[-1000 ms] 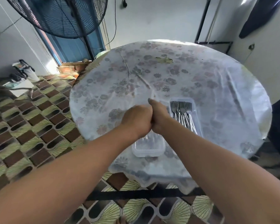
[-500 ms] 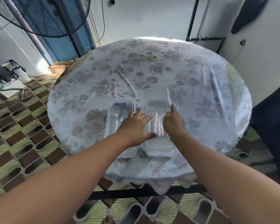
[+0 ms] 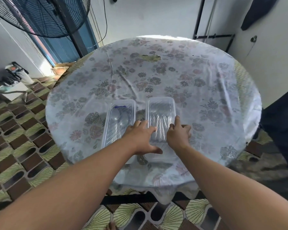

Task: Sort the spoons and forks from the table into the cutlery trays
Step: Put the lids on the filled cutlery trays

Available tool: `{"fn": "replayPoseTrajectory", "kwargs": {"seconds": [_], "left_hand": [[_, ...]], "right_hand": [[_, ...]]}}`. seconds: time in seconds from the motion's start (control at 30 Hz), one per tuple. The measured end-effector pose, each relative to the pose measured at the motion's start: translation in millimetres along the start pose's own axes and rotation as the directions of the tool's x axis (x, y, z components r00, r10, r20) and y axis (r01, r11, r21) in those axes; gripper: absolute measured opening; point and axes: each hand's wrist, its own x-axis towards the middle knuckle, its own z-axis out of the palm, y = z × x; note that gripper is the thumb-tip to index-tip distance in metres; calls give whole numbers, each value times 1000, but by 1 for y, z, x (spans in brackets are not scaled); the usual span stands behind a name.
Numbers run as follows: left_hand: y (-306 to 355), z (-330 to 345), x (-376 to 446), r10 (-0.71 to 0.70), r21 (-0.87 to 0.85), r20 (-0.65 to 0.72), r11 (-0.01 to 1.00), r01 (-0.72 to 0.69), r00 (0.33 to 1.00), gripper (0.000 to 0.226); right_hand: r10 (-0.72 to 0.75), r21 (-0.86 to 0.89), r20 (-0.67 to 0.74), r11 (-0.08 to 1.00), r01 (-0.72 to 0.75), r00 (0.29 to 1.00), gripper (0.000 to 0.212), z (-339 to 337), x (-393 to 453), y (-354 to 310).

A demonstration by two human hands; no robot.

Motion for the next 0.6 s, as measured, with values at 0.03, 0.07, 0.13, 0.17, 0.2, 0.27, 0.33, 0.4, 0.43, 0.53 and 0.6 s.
{"fn": "replayPoseTrajectory", "kwargs": {"seconds": [0.03, 0.07, 0.13, 0.17, 0.2, 0.27, 0.33, 0.4, 0.43, 0.53, 0.6], "left_hand": [[0, -1, 3, 0, -5, 6, 1000, 0, 1000, 108], [-1, -2, 5, 5, -12, 15, 1000, -5, 1000, 110], [-3, -4, 12, 15, -27, 32, 1000, -15, 999, 118], [-3, -5, 15, 10, -36, 49, 999, -8, 999, 125], [-3, -7, 19, -2, -43, 80, 999, 5, 997, 136], [-3, -10, 29, -27, -42, 143, 999, 34, 989, 152], [-3, -11, 35, -32, -21, 163, 999, 36, 986, 158], [-5, -9, 38, -15, 15, 142, 1000, 13, 990, 159], [-6, -8, 38, -9, 27, 135, 1000, 5, 991, 159], [-7, -6, 38, 10, 62, 98, 998, -16, 995, 157], [-6, -7, 40, 16, 74, 81, 997, -22, 997, 158]], "right_hand": [[3, -21, 19, 1000, -2, 1000, 60, -1, 2, -2], [7, -42, 34, 999, -6, 999, 61, 0, 3, -4], [23, -69, 32, 997, -20, 999, 63, 3, 6, -7], [18, -92, 12, 996, -17, 1000, 64, 4, 5, -8], [-5, -131, -18, 991, 2, 1000, 65, 5, 5, -10], [-117, -245, -79, 965, 95, 990, 71, 4, 7, -16], [-311, -339, -79, 902, 268, 947, 68, 1, 16, -27], [-447, -413, 33, 808, 419, 894, 56, 3, 37, -44], [-474, -451, 111, 759, 469, 874, 57, 7, 50, -53], [-420, -541, 271, 678, 498, 866, 68, 17, 76, -74], [-323, -545, 300, 714, 439, 897, 62, 21, 83, -77]]}}
